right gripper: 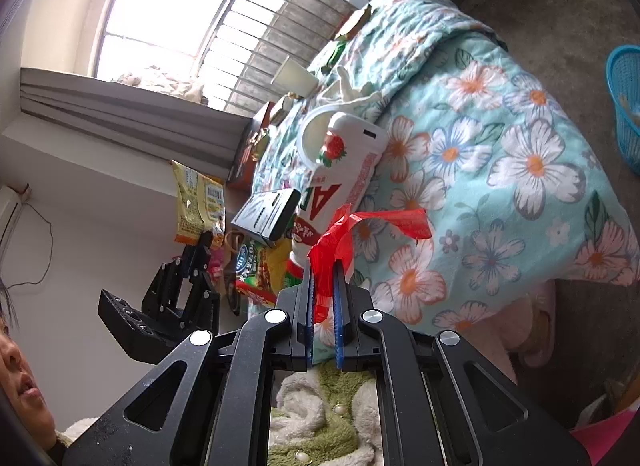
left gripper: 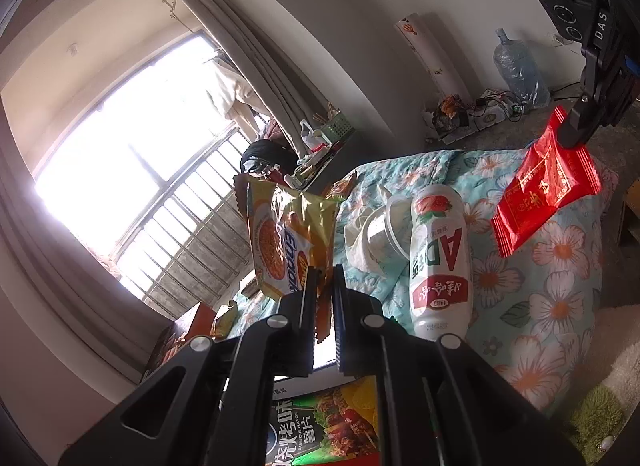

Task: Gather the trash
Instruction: 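Carry the yellow snack bag and red wrapper over the blue wastebasket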

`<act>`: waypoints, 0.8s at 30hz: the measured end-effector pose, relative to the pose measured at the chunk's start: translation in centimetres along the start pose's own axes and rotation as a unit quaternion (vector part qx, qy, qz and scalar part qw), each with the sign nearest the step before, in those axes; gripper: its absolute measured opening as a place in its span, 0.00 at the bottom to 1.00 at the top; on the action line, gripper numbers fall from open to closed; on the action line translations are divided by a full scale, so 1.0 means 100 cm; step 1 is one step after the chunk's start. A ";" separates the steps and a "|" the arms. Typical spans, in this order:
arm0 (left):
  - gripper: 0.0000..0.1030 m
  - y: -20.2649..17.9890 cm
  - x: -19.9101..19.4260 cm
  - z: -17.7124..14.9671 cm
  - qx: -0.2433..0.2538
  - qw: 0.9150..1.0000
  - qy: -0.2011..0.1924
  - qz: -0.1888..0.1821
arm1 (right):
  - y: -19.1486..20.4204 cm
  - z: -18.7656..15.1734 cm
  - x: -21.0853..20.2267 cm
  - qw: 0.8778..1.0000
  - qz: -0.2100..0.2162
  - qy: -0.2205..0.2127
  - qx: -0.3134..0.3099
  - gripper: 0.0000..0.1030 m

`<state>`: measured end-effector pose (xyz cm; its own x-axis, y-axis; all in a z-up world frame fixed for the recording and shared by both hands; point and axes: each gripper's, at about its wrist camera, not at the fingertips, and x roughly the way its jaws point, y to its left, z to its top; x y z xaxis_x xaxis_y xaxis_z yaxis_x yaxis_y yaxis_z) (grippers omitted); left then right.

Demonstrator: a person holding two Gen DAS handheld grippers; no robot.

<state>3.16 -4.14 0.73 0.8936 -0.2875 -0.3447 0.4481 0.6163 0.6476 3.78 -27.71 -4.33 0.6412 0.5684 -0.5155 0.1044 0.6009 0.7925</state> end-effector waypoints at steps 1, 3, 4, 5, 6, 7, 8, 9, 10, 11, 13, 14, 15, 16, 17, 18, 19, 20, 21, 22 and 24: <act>0.07 0.000 -0.002 0.003 0.001 1.000 -0.004 0.001 | 0.000 0.001 -0.007 1.000 0.003 -0.007 -0.004 0.06; 0.07 0.002 -0.006 0.010 -0.001 1.000 -0.010 -0.001 | 0.001 0.003 -0.018 1.000 0.006 -0.023 -0.010 0.06; 0.07 0.002 -0.008 0.014 -0.005 1.000 -0.015 -0.004 | 0.002 0.005 -0.023 0.999 0.008 -0.032 -0.013 0.06; 0.07 0.003 -0.009 0.019 -0.010 1.000 -0.018 -0.011 | 0.002 0.007 -0.027 0.999 0.009 -0.041 -0.016 0.06; 0.07 0.005 -0.010 0.024 -0.015 0.999 -0.022 -0.018 | 0.002 0.009 -0.033 0.999 0.010 -0.050 -0.017 0.06; 0.07 0.006 -0.011 0.029 -0.021 0.999 -0.027 -0.026 | 0.002 0.012 -0.038 0.998 0.011 -0.060 -0.018 0.06; 0.07 0.008 -0.011 0.035 -0.029 0.998 -0.032 -0.038 | 0.001 0.014 -0.044 0.997 0.011 -0.071 -0.020 0.06; 0.07 0.010 -0.010 0.043 -0.040 0.997 -0.037 -0.053 | 0.000 0.017 -0.050 0.996 0.009 -0.083 -0.021 0.06; 0.07 0.013 -0.008 0.050 -0.054 0.995 -0.040 -0.072 | -0.001 0.020 -0.056 0.995 0.006 -0.095 -0.023 0.06; 0.07 0.016 -0.004 0.059 -0.070 0.992 -0.041 -0.094 | -0.003 0.023 -0.063 0.994 0.002 -0.108 -0.023 0.06; 0.07 0.024 0.007 0.076 -0.108 0.984 -0.036 -0.138 | -0.009 0.028 -0.077 0.991 -0.006 -0.134 -0.023 0.06; 0.07 0.027 0.015 0.085 -0.128 0.979 -0.030 -0.156 | -0.014 0.030 -0.084 0.989 -0.011 -0.146 -0.021 0.06; 0.07 0.030 0.023 0.096 -0.145 0.973 -0.024 -0.178 | -0.019 0.033 -0.090 0.987 -0.015 -0.157 -0.018 0.06; 0.07 0.031 0.031 0.107 -0.158 0.967 -0.021 -0.200 | -0.024 0.036 -0.097 0.986 -0.019 -0.168 -0.011 0.06; 0.07 0.031 0.039 0.119 -0.169 0.959 -0.019 -0.225 | -0.031 0.040 -0.103 0.984 -0.025 -0.178 -0.004 0.06; 0.07 0.029 0.048 0.131 -0.177 0.952 -0.017 -0.249 | -0.038 0.043 -0.110 0.982 -0.031 -0.187 0.003 0.06; 0.07 0.025 0.057 0.145 -0.183 0.945 -0.012 -0.273 | -0.047 0.047 -0.117 0.979 -0.040 -0.198 0.012 0.06; 0.07 0.020 0.067 0.158 -0.188 0.936 -0.004 -0.296 | -0.055 0.052 -0.122 0.977 -0.047 -0.207 0.021 0.06; 0.07 0.011 0.079 0.173 -0.192 0.927 0.005 -0.323 | -0.065 0.057 -0.128 0.975 -0.052 -0.215 0.032 0.06; 0.07 0.000 0.090 0.187 -0.195 0.916 0.015 -0.351 | -0.076 0.062 -0.134 0.972 -0.057 -0.224 0.044 0.06; 0.07 -0.027 0.110 0.216 -0.195 0.897 0.035 -0.395 | -0.097 0.070 -0.147 0.965 -0.071 -0.242 0.067 0.06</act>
<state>12.35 -24.80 9.91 0.2904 -0.7092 -0.6424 0.8855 0.4536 -0.1005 -1.34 -45.84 -2.17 0.8899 0.1376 -0.4349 0.2933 0.5574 0.7767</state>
